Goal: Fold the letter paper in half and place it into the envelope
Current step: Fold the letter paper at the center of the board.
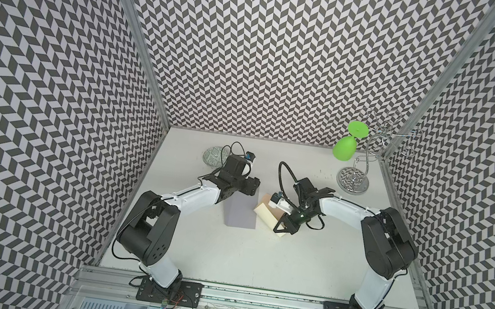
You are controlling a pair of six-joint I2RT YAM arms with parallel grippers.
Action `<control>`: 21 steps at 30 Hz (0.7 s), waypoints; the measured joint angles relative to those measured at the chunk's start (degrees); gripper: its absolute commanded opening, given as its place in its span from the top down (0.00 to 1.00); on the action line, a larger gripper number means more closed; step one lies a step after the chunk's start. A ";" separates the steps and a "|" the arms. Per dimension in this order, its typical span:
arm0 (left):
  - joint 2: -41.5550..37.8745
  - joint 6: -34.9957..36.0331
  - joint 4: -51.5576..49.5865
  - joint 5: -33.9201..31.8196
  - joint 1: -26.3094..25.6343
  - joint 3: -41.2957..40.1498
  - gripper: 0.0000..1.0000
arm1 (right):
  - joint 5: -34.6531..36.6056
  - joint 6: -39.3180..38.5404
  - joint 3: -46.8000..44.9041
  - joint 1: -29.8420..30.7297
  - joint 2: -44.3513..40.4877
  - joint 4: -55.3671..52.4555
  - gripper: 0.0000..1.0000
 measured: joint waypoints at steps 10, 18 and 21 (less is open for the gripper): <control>0.39 1.77 -0.24 0.50 -1.42 0.15 0.35 | -8.98 2.84 1.18 -7.30 2.38 -0.90 1.00; 2.86 2.60 -0.48 0.66 -3.56 1.40 0.38 | -18.08 4.87 1.73 -11.28 3.76 -1.64 1.00; 4.00 3.04 -0.79 0.68 -3.93 2.27 0.38 | -20.11 6.27 1.73 -12.76 3.91 -1.33 1.00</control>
